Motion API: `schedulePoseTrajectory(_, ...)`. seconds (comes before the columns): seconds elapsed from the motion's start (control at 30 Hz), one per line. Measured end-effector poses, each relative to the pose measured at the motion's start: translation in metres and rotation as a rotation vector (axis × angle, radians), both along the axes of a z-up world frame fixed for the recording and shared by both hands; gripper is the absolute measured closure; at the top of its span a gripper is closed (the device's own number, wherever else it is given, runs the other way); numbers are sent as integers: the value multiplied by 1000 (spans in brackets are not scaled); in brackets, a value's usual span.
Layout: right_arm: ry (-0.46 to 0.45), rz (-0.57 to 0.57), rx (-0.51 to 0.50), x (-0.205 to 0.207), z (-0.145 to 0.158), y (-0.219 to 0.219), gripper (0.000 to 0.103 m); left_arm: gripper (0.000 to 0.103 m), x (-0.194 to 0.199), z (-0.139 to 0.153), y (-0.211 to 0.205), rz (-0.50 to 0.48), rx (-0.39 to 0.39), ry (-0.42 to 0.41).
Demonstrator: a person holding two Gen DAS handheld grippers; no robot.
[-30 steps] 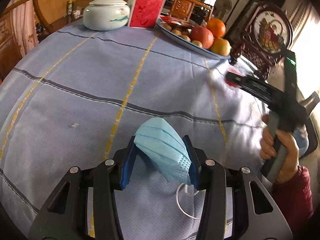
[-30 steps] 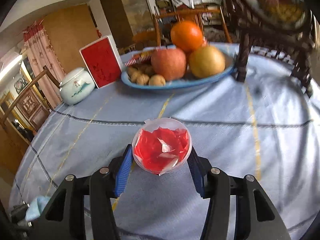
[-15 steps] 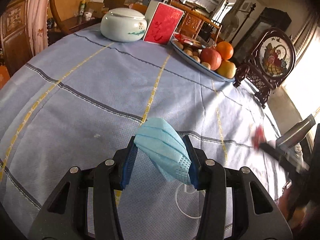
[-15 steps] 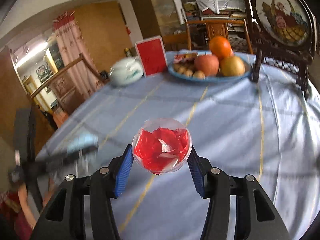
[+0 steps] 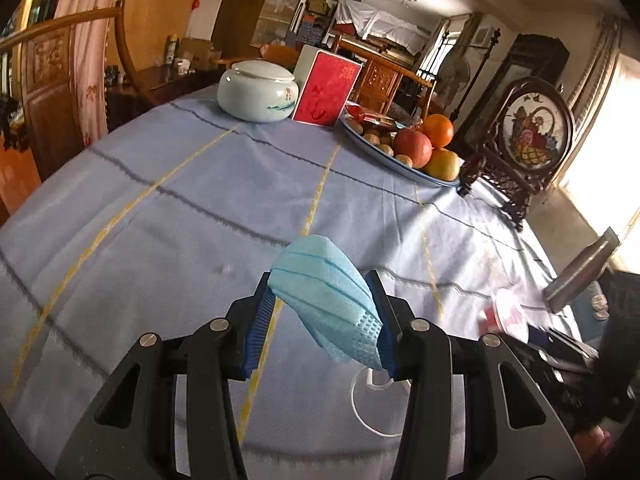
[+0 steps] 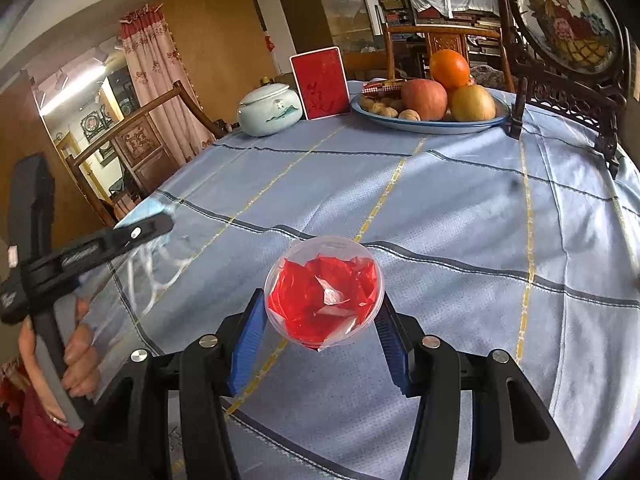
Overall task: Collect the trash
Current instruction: 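Drop the mask into the red basket with the left tool while the right tool carries the cup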
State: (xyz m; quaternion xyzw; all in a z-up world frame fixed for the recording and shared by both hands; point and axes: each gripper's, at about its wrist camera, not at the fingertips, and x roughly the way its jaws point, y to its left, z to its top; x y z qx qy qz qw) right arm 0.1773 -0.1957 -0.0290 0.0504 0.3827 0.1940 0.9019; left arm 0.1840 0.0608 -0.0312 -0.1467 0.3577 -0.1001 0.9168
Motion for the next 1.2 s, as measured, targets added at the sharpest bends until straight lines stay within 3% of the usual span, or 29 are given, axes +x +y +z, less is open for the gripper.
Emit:
schedulePoseTrajectory(0.23, 18, -14, 99, -3, 7, -16, 49, 57, -62, 20, 21, 60, 17, -33)
schedulePoseTrajectory(0.47, -12, -15, 84, -10, 11, -12, 49, 57, -138, 46, 70, 189, 25, -84)
schedulePoseTrajectory(0.67, -14, -12, 62, -11, 8, -10, 49, 57, -209, 47, 126, 343, 51, -63)
schedulePoseTrajectory(0.83, -29, 0, 52, -17, 9, -8, 49, 57, -270, 30, 178, 510, 58, -9)
schedulePoseTrajectory(0.97, -54, 0, 48, -23, 12, -9, 49, 57, -315, 3, 221, 629, 1, 39)
schedulePoseTrajectory(1.2, -83, -28, 33, -33, 14, -8, 49, 57, -355, -46, 263, 716, -62, 114)
